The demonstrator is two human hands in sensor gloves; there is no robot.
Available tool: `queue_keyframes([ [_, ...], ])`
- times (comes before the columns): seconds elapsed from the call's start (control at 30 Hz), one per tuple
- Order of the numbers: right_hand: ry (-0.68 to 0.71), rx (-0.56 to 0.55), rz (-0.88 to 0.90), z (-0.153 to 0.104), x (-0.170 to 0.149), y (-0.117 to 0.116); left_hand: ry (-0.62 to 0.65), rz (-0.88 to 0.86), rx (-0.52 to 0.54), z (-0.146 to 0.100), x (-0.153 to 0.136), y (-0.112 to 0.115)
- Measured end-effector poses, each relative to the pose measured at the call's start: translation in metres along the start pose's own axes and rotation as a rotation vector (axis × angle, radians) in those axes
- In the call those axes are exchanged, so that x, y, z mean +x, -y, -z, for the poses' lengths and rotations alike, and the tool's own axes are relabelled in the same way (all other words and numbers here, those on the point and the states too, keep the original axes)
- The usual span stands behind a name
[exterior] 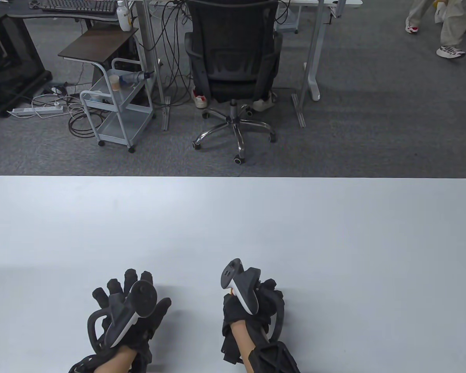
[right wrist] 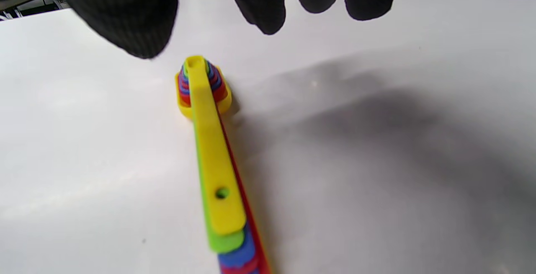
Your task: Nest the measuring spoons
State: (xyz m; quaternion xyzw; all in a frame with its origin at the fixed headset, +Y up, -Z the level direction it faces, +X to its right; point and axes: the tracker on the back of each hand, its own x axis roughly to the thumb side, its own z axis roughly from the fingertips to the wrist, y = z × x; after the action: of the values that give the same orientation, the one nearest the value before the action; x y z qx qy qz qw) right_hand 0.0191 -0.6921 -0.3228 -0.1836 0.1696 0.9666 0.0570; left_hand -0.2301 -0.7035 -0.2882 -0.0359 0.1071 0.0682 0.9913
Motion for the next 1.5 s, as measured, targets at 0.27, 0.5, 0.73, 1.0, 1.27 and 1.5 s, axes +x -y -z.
queue_keyframes([
  [0.27,0.017,-0.06,0.006,0.003,-0.027,0.017,-0.001,-0.001,0.002,0.0,0.0,0.001],
  [0.5,0.044,-0.114,0.022,0.009,-0.066,0.027,0.008,-0.006,0.016,-0.001,0.001,-0.001],
  [0.73,0.059,-0.183,0.05,0.019,-0.114,0.029,0.033,-0.014,0.049,-0.007,0.005,-0.005],
  [1.0,0.027,-0.337,0.001,0.037,-0.165,0.023,0.053,-0.018,0.077,-0.013,0.008,-0.009],
  [1.27,0.043,-0.431,-0.025,0.054,-0.191,0.013,0.047,-0.022,0.087,-0.012,0.006,-0.009],
  [1.5,0.082,-0.471,-0.036,0.061,-0.197,-0.001,0.039,-0.019,0.086,-0.011,0.005,-0.008],
])
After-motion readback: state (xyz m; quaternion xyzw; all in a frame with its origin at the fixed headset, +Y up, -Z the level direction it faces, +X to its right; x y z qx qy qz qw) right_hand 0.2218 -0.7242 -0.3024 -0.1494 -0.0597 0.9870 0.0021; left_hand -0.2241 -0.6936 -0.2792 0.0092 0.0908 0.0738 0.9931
